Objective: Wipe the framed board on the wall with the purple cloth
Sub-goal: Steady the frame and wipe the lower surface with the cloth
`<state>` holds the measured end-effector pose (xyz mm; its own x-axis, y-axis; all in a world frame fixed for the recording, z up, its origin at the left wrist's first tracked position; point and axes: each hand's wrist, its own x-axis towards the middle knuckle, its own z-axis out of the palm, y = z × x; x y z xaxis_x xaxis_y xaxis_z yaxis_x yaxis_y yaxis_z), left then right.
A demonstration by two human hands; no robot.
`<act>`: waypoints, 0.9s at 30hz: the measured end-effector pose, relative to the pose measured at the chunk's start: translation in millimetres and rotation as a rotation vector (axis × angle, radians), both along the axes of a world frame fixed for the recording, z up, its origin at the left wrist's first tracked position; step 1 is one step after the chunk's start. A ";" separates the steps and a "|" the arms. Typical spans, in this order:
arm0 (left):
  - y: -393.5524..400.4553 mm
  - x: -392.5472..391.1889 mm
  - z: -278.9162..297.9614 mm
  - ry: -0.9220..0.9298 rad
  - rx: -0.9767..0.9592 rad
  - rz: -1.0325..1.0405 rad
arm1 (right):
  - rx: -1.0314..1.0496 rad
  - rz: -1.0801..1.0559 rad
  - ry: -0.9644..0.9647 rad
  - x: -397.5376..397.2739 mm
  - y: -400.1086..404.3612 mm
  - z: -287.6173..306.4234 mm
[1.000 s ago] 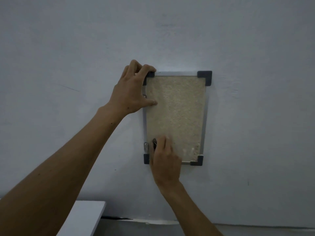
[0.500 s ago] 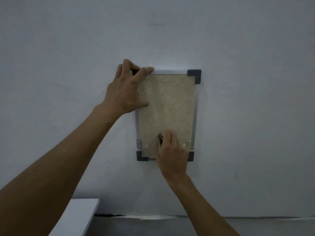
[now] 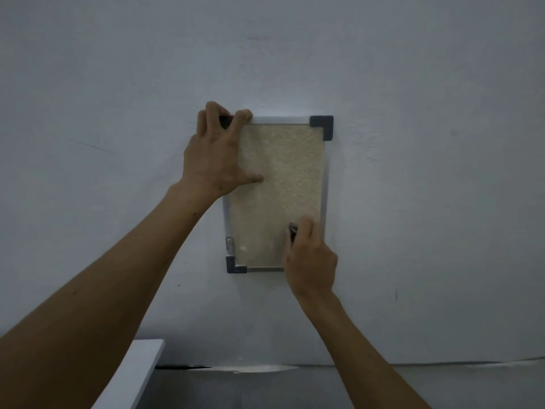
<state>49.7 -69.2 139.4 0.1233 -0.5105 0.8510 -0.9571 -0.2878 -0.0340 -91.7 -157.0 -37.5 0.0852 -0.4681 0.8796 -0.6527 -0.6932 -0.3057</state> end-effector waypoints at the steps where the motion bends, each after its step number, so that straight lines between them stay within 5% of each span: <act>1: 1.0 -0.8 0.4 0.000 0.004 0.010 | -0.054 0.027 0.062 6.2 3.5 -0.1; 4: 5.3 0.1 1.7 0.004 0.013 0.017 | -0.153 0.076 0.175 7.3 1.2 -0.4; 12: 3.9 -1.1 0.3 0.027 0.008 0.007 | 0.056 -0.017 -0.085 -40.1 -28.6 -12.1; 19: 6.2 -1.7 0.3 0.021 0.031 0.028 | -0.121 0.073 0.163 -10.4 -8.5 -11.3; 27: 6.4 -0.4 0.6 0.032 0.022 0.030 | 0.059 -0.013 -0.073 -53.9 -33.9 -9.8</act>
